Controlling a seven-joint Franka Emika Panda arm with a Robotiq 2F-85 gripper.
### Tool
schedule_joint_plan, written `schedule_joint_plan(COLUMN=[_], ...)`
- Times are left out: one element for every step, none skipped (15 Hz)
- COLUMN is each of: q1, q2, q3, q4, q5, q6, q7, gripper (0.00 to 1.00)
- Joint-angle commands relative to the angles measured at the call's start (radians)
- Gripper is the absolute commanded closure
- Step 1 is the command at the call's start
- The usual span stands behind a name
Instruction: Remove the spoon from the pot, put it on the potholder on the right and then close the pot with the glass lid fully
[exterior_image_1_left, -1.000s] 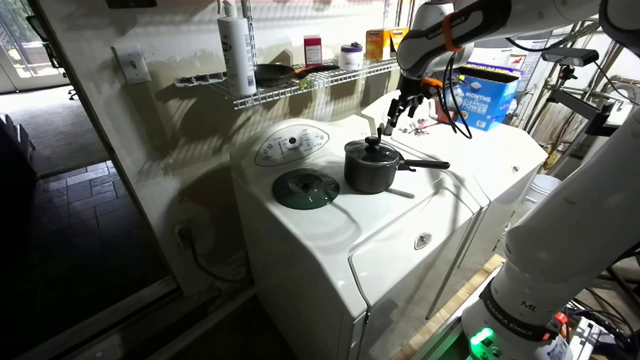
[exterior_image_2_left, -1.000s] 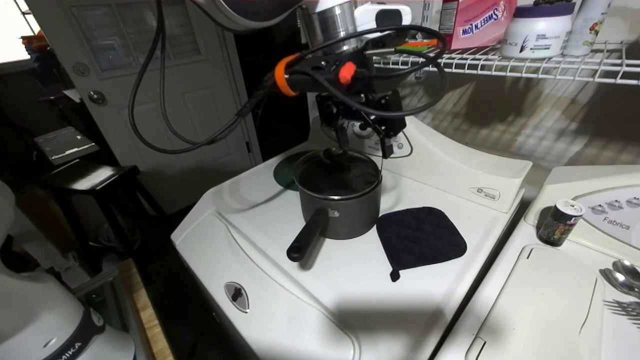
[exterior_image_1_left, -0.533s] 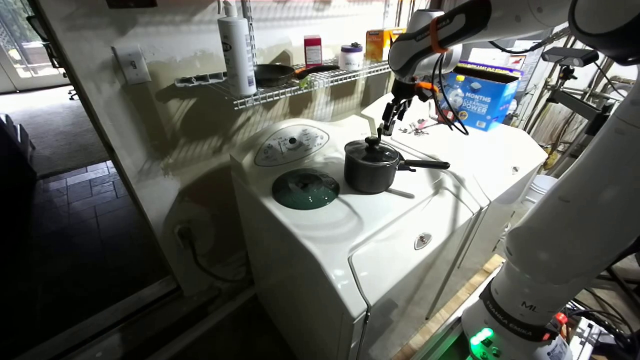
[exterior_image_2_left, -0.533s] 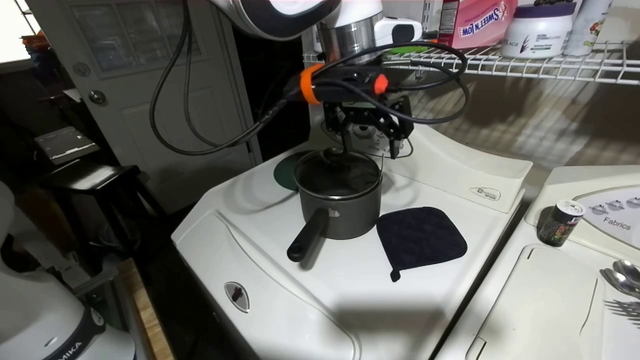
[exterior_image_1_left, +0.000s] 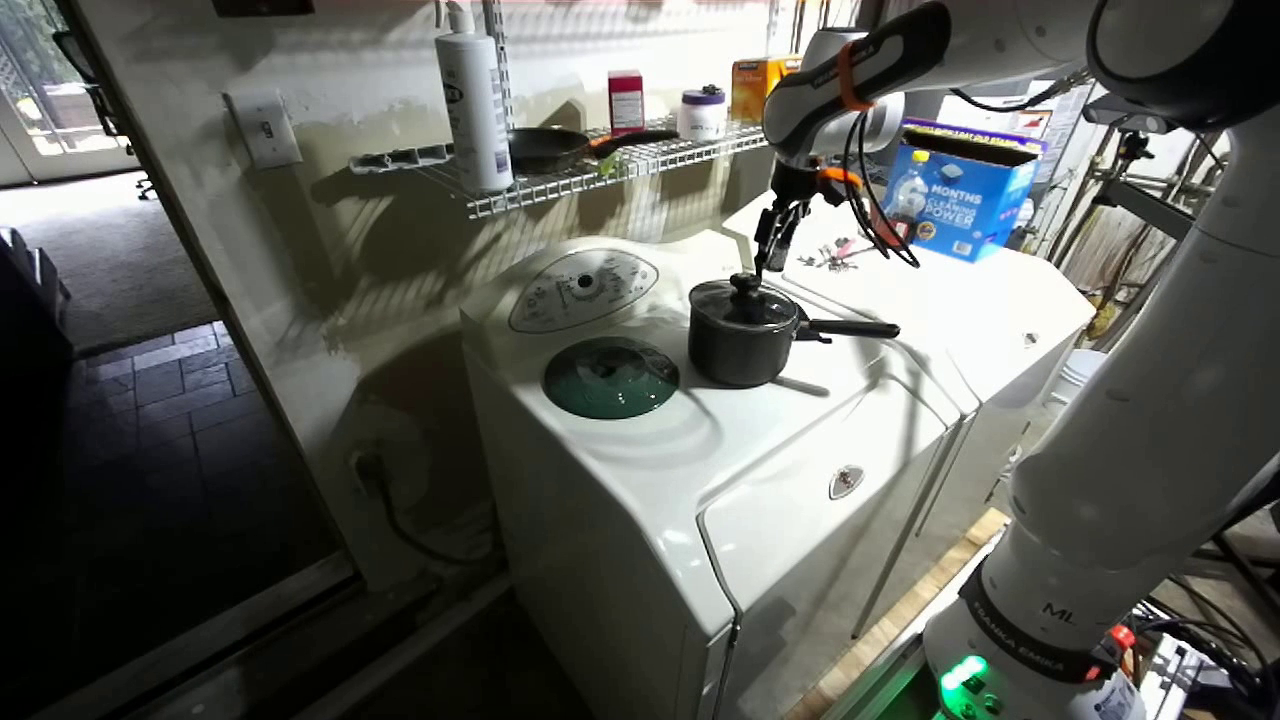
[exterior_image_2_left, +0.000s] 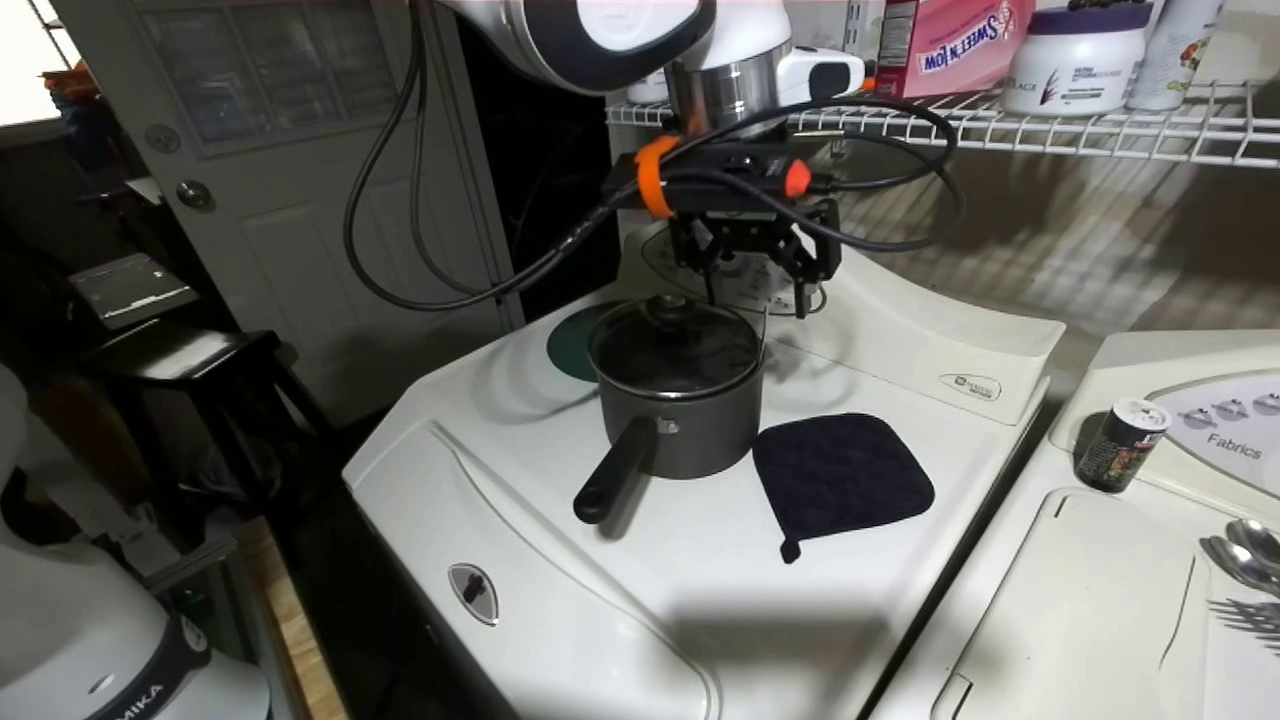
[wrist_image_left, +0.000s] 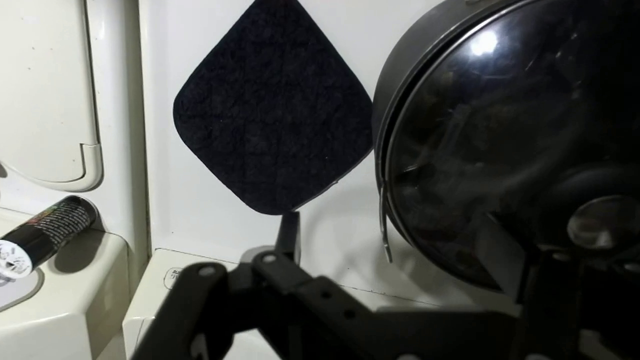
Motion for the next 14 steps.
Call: schedule_joint_plan(q1=[-0.008, -0.009, -0.01, -0.012, -0.013, -0.014, -0.016, -0.017, -0.018, -0.018, -0.018, -0.019, -0.019, -0.02], q2=[0.053, 0.062, 0.07, 0.079, 0.088, 0.093, 0.102, 0.105, 0.105, 0.102, 0.101, 0.101, 0.099, 0.099], q3=[0.008, 0.01, 0.012, 0.014, 0.016, 0.019, 0.022, 0.024, 0.027, 0.027, 0.027, 0.028, 0.028, 0.028], q4=[0.055, 0.061, 0.065, 0.07, 0.075, 0.079, 0.085, 0.087, 0.088, 0.089, 0.089, 0.093, 0.095, 0.097], q5=[0.052, 0.054, 0.058, 0.065, 0.072, 0.076, 0.08, 0.081, 0.082, 0.075, 0.066, 0.067, 0.065, 0.065], q6=[-0.005, -0.005, -0.004, -0.002, -0.002, -0.004, -0.004, -0.005, -0.007, -0.005, 0.002, -0.003, -0.002, -0.002], q7=[-0.052, -0.055, -0.06, -0.067, -0.074, -0.076, -0.081, -0.084, -0.09, -0.09, -0.093, -0.097, -0.095, -0.096], gripper=[0.41, 0.47, 0.54, 0.62, 0.68, 0.74, 0.82, 0.88, 0.97, 0.99, 1.0, 1.0, 1.0, 0.99])
